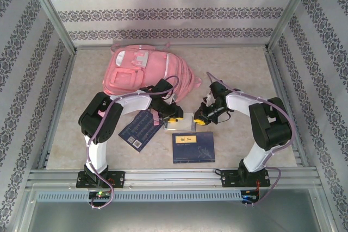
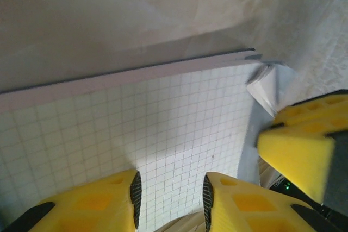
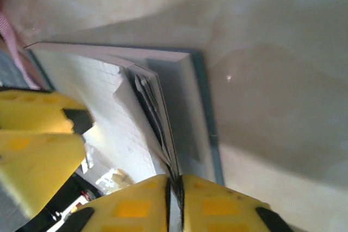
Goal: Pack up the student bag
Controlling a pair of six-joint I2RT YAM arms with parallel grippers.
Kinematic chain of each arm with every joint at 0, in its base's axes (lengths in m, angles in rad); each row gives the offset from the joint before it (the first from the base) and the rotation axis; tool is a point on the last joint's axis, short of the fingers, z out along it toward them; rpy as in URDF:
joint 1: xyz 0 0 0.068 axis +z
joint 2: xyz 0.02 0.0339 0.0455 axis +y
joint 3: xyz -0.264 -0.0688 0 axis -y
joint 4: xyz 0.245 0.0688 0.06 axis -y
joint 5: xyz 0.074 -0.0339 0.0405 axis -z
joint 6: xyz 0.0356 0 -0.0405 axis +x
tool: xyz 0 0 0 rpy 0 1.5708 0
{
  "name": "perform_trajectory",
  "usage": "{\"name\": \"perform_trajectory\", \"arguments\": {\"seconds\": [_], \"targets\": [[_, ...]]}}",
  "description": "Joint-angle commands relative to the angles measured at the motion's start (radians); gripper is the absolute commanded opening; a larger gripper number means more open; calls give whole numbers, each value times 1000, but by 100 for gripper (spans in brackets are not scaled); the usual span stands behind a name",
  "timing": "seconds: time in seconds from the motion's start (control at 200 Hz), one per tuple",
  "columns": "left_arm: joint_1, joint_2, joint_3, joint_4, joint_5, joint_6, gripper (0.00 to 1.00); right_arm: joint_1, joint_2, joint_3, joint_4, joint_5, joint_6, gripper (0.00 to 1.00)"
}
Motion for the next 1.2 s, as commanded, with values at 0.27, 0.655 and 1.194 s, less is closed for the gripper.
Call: {"name": "perform_trajectory", "arguments": {"seconds": [0.27, 0.655, 1.194], "targets": [[61, -162, -10, -242, -141, 81, 47, 4, 20, -30, -7, 97, -14, 22], [60, -45, 35, -218, -173, 64, 50, 2, 33, -17, -10, 93, -32, 26], [27, 97, 122, -202, -101, 58, 46, 4, 47, -3, 56, -25, 0, 35]]}}
